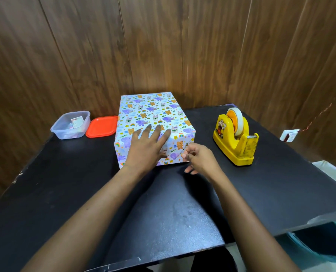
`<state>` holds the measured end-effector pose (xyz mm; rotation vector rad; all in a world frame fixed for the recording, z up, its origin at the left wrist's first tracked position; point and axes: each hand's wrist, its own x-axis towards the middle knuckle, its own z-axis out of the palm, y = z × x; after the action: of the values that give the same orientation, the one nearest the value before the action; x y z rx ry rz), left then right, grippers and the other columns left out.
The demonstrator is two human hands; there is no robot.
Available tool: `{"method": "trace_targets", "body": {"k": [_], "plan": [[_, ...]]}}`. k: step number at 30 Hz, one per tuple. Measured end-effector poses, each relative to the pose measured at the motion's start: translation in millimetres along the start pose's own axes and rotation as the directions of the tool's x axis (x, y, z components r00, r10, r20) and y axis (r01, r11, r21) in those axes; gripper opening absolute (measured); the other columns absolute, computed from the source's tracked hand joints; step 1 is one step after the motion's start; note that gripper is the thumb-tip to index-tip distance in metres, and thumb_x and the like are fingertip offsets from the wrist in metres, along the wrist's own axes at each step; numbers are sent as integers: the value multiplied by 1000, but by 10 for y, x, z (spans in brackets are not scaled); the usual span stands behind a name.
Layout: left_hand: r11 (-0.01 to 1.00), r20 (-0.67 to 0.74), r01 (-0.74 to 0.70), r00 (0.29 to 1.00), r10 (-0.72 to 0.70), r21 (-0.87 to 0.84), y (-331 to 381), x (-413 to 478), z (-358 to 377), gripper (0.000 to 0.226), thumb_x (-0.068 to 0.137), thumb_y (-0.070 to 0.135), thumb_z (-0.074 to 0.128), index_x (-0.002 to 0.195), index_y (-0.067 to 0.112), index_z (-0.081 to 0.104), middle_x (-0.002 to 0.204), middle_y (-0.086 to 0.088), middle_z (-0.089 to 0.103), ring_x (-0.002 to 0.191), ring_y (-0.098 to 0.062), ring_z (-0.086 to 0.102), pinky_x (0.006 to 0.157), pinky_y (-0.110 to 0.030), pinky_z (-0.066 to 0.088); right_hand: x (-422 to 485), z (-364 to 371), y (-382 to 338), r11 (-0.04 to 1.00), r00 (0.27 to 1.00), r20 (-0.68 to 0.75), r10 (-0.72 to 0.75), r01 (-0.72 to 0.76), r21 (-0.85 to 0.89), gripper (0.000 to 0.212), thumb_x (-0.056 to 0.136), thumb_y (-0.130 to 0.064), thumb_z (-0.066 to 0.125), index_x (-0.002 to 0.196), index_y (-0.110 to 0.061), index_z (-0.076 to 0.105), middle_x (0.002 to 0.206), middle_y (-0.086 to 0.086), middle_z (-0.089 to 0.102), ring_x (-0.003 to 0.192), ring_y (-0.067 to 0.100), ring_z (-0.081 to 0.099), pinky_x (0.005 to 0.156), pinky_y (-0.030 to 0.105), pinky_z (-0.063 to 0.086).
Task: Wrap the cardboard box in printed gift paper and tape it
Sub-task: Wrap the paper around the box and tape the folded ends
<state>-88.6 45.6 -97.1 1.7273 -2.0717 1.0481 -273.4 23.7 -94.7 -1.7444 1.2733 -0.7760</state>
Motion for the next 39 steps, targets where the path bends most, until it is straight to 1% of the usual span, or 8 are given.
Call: {"method": "trace_targets", "body": {"k": [5, 10, 19, 25, 30, 34, 37, 39], "plan": [[1000, 7, 4, 1000, -4, 4, 2, -1, 12, 92, 56, 55, 80, 130, 22, 38, 125, -11, 60, 109, -35, 60, 82, -48, 48, 25, 97, 68, 997, 991, -118, -70, 66, -36, 28, 88, -16, 63, 63, -23, 52, 83, 1, 52, 73, 19, 55, 70, 35, 49], [1000, 18, 6, 1000, -6, -2, 7, -3, 0, 93, 54, 55, 81, 129, 21, 38, 124, -11, 60, 109, -35, 60, 82, -47, 48, 82, 141, 29, 989, 983, -138, -122, 109, -95, 22, 91, -16, 60, 72, -12, 49, 69, -5, 49, 64, 10, 43, 53, 18, 31], [1000, 63, -1, 998, 1, 6, 3, 7, -41, 93, 55, 57, 80, 130, 21, 38, 123, -11, 61, 109, -35, 60, 81, -46, 49, 137, 330, 90, 999, 926, -377, -29, 11, -49, 25, 86, -31, 65, 86, -8, 59, 92, 4, 70, 87, 24, 62, 69, 30, 44], [1000, 109, -5, 994, 5, -7, 3, 6, -92, 92, 56, 56, 80, 130, 21, 38, 124, -12, 60, 109, -36, 60, 81, -48, 49, 168, 91, 178, 985, 928, -370, 30, -92, -149, 51, 70, -48, 76, 74, -10, 42, 72, 5, 58, 70, 24, 51, 57, 31, 35], [1000, 161, 2, 987, -4, 11, -2, 17, -141, 92, 55, 56, 80, 129, 21, 38, 123, -11, 61, 108, -35, 61, 79, -47, 49, 218, 46, 241, 993, 968, -252, -20, -10, -114, 44, 77, -32, 76, 60, -12, 40, 54, -12, 51, 54, 13, 49, 52, 31, 39], [1000, 229, 4, 973, -5, 4, -9, 30, -195, 91, 53, 51, 84, 130, 21, 45, 122, -11, 62, 106, -36, 62, 78, -47, 50, 187, -82, 262, 997, 972, -234, 31, -46, -60, 22, 83, -18, 70, 73, -5, 56, 62, 6, 60, 48, 14, 54, 60, 38, 53], [997, 244, -5, 970, 22, -71, -58, 53, -242, 83, 63, 39, 83, 136, 19, 48, 131, -13, 56, 115, -37, 56, 85, -47, 47, 68, -374, 97, 994, 939, -334, -81, 51, -98, 17, 87, -18, 64, 77, -6, 59, 69, 8, 63, 61, 20, 58, 61, 33, 46], [993, 278, -23, 959, 56, -118, -124, 44, -286, 78, 79, 36, 72, 145, 22, 32, 147, -10, 38, 132, -33, 40, 100, -46, 37, 3, -640, -2, 944, 853, -476, -213, 54, -326, 18, 92, -20, 56, 89, -4, 65, 90, 9, 66, 88, 26, 58, 67, 31, 39]]}}
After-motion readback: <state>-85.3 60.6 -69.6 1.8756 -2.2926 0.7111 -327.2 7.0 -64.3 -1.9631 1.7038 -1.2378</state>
